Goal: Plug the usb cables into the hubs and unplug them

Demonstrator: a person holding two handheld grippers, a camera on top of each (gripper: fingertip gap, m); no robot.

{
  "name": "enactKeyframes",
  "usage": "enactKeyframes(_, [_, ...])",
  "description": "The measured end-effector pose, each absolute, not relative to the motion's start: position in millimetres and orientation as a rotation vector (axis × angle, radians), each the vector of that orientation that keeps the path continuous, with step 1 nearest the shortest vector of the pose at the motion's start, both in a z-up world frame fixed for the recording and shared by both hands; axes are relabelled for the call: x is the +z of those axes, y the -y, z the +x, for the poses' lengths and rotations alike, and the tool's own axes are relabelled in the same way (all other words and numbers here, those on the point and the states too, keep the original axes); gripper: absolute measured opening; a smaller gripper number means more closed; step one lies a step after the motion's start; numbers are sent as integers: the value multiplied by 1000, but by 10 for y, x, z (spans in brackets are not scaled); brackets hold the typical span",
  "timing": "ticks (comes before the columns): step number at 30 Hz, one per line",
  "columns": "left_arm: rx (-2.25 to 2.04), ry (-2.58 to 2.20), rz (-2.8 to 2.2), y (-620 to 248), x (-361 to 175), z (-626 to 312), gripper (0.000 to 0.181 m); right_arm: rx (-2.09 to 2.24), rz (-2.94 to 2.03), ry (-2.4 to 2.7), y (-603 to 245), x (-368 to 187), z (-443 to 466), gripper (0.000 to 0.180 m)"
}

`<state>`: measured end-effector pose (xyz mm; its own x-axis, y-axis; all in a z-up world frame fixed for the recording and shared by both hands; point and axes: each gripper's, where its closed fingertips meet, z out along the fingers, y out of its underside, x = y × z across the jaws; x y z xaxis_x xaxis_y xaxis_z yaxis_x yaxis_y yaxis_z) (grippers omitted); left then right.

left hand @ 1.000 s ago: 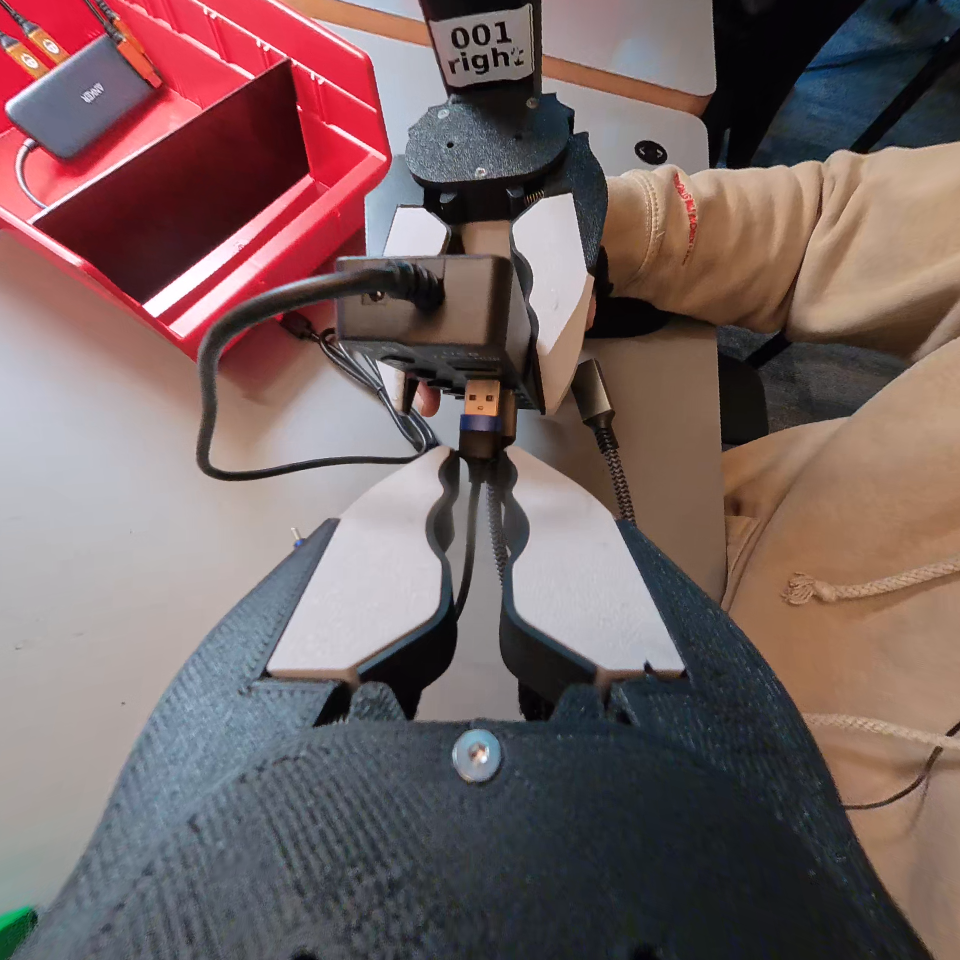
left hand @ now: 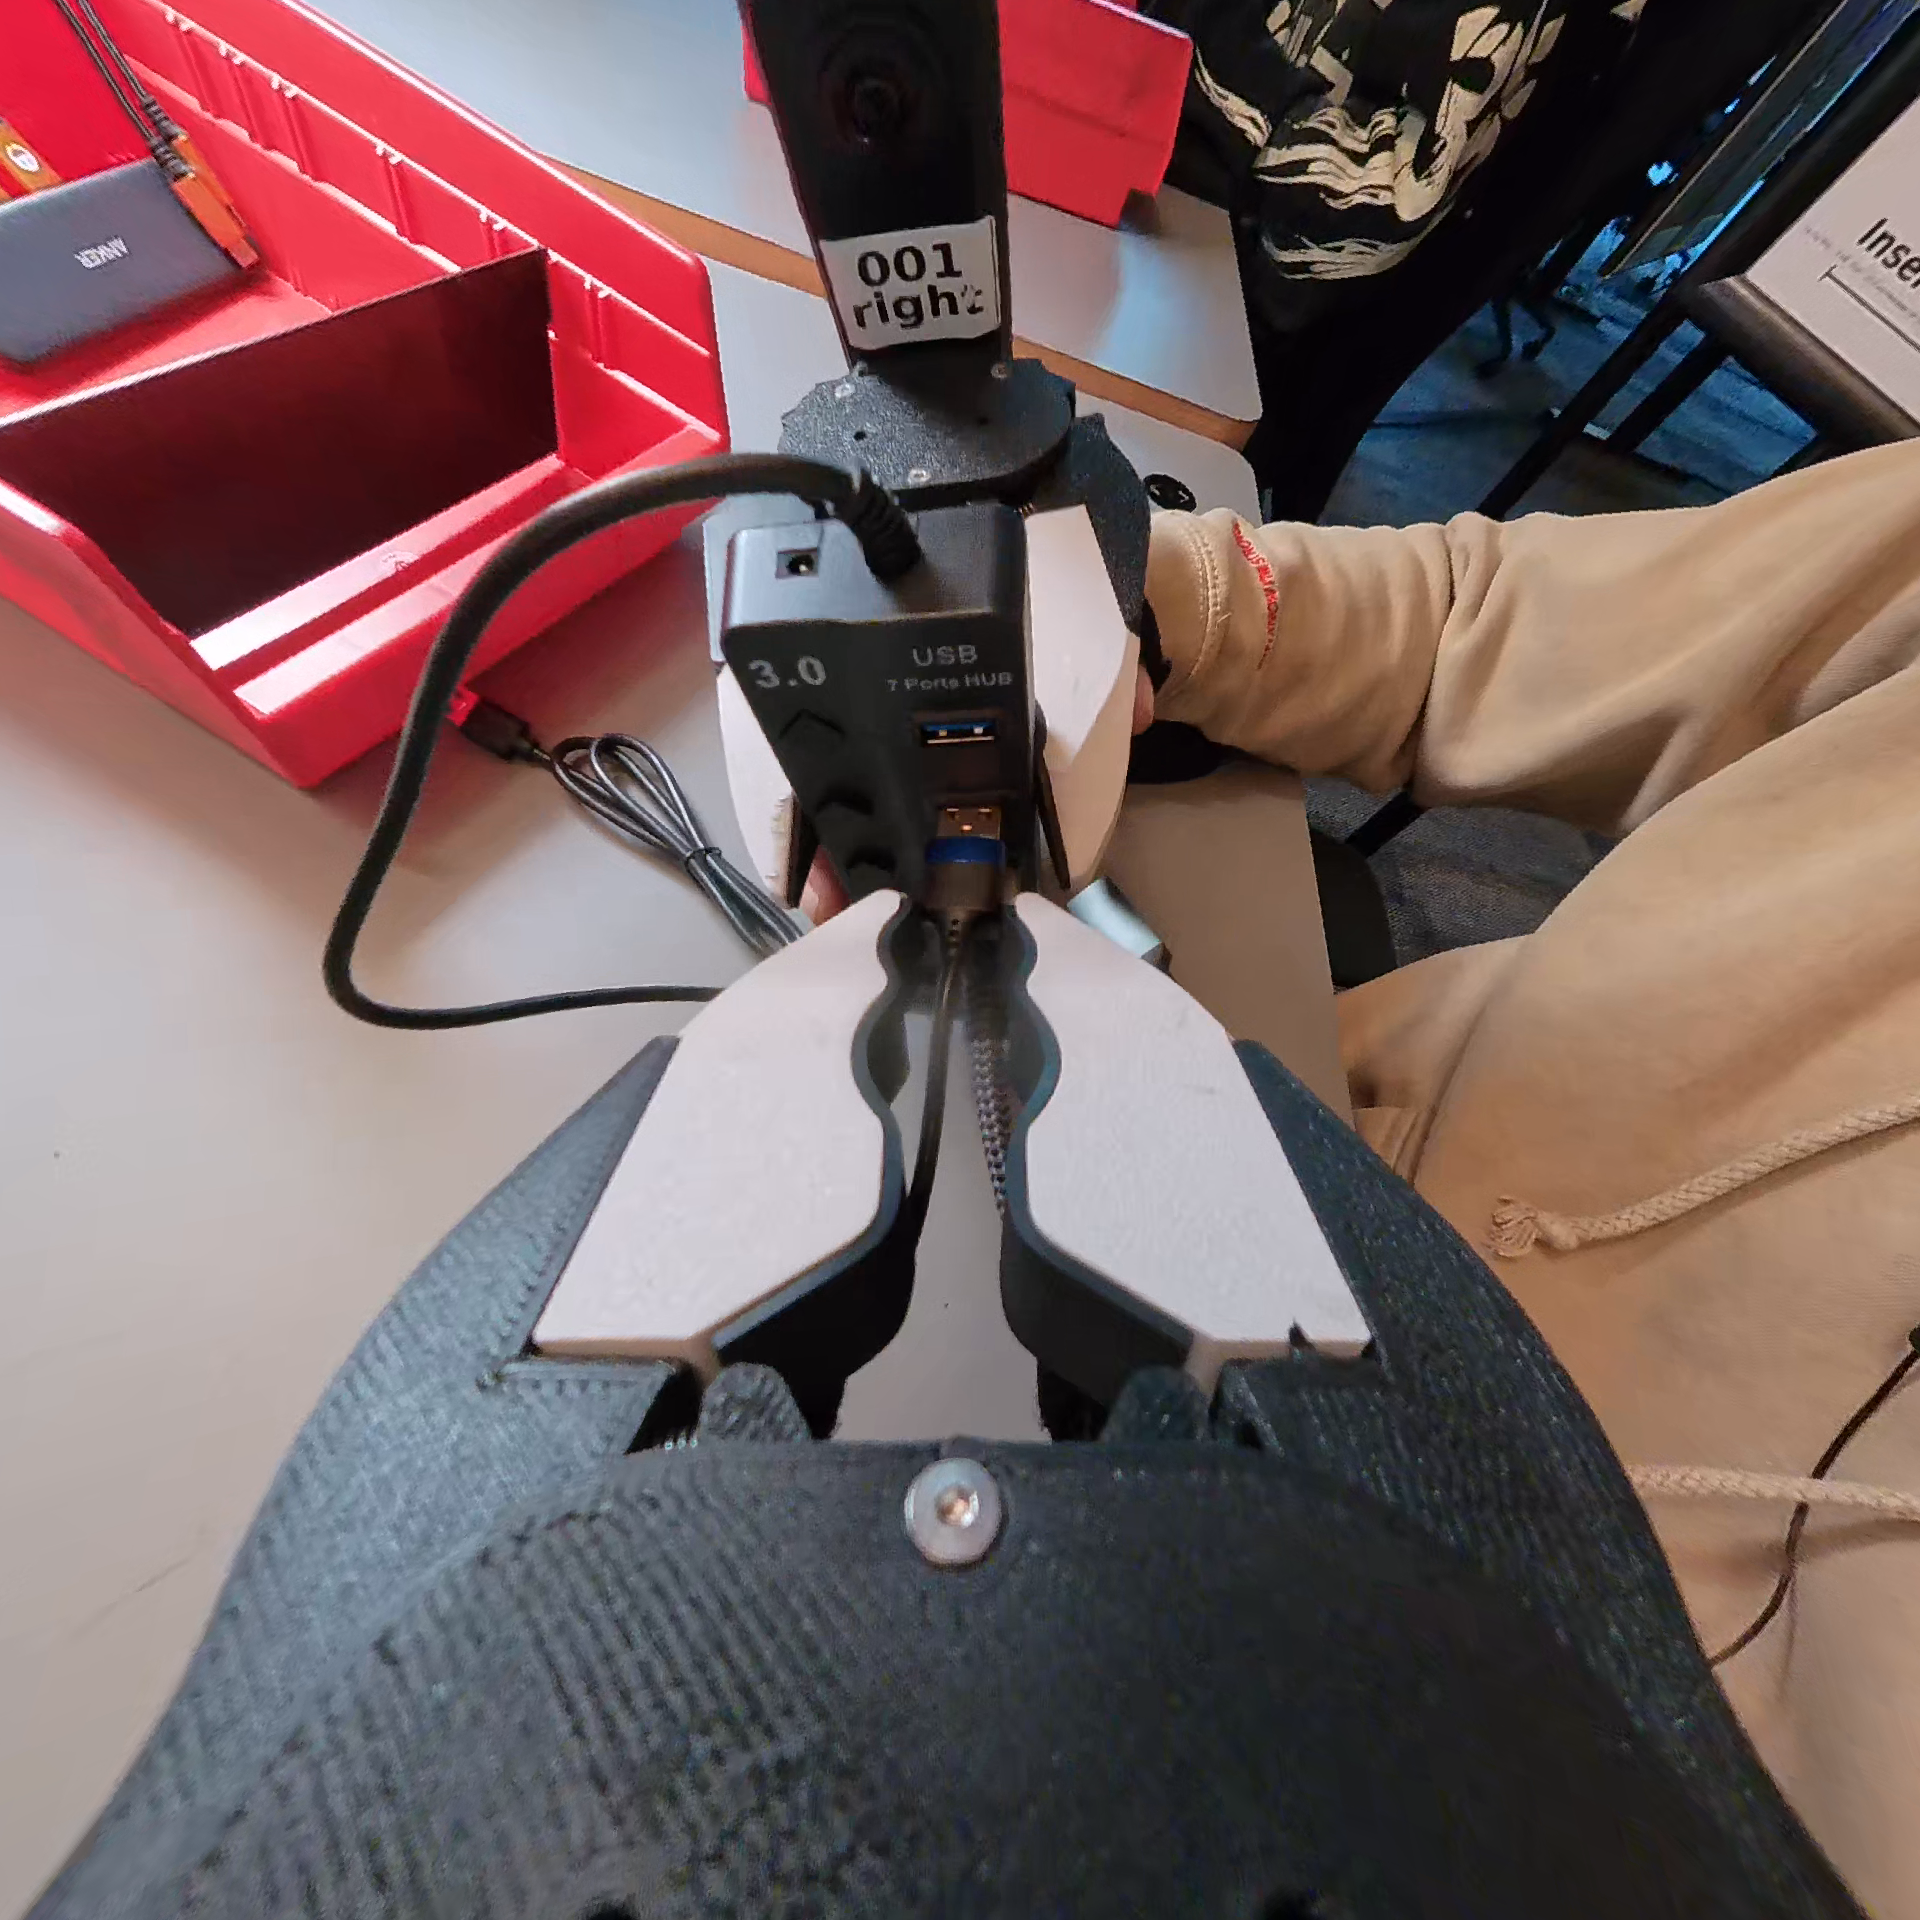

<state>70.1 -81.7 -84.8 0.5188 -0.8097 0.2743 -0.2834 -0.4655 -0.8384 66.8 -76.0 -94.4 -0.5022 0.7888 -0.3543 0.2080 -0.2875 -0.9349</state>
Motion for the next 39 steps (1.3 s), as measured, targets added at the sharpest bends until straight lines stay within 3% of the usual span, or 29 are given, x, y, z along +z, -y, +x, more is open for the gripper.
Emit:
enactKeyframes(25, [-1024, -865, -1989, 900, -973, 790, 16, 1705, -1291, 1657, 933, -1113, 564, 53])
enactKeyframes(31, [-979, -873, -1892, 867, -851, 792, 16, 1744, -1247, 1595, 893, -991, 584, 53])
enactKeyframes(36, [-907, -765, -1688, 845, -455, 443, 38, 1806, -1152, 1450, 768, -761, 664, 53])
enactKeyframes(39, [-859, -573, -1542, 835, -215, -74, 38, 1888, -1032, 1294, 664, -477, 777, 53])
